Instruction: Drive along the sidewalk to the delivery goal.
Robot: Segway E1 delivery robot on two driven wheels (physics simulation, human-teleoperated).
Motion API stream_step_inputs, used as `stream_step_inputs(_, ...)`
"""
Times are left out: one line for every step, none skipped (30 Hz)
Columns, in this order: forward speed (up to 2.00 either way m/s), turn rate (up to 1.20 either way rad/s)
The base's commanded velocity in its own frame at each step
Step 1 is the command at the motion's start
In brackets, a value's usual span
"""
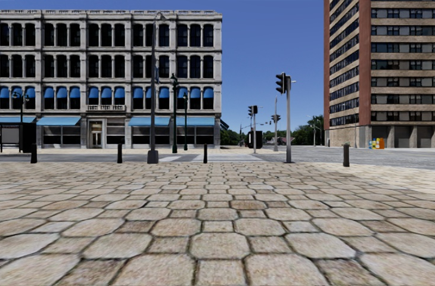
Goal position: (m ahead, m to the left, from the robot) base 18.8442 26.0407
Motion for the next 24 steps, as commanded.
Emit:
stream_step_inputs(2.0, 0.0)
stream_step_inputs(2.0, 0.0)
stream_step_inputs(2.0, 0.0)
stream_step_inputs(2.0, 0.0)
stream_step_inputs(2.0, 0.0)
stream_step_inputs(2.0, 0.0)
stream_step_inputs(2.0, 0.0)
stream_step_inputs(2.0, 0.0)
stream_step_inputs(2.0, 0.0)
stream_step_inputs(2.0, 0.0)
stream_step_inputs(2.0, 0.0)
stream_step_inputs(2.0, 0.0)
stream_step_inputs(2.0, 0.0)
stream_step_inputs(2.0, 0.0)
stream_step_inputs(2.0, 0.0)
stream_step_inputs(2.0, 0.0)
stream_step_inputs(2.0, 0.0)
stream_step_inputs(2.0, 0.0)
stream_step_inputs(2.0, 0.0)
stream_step_inputs(2.0, 0.0)
stream_step_inputs(2.0, 0.0)
stream_step_inputs(2.0, 0.0)
stream_step_inputs(2.0, 0.0)
stream_step_inputs(2.0, 0.0)
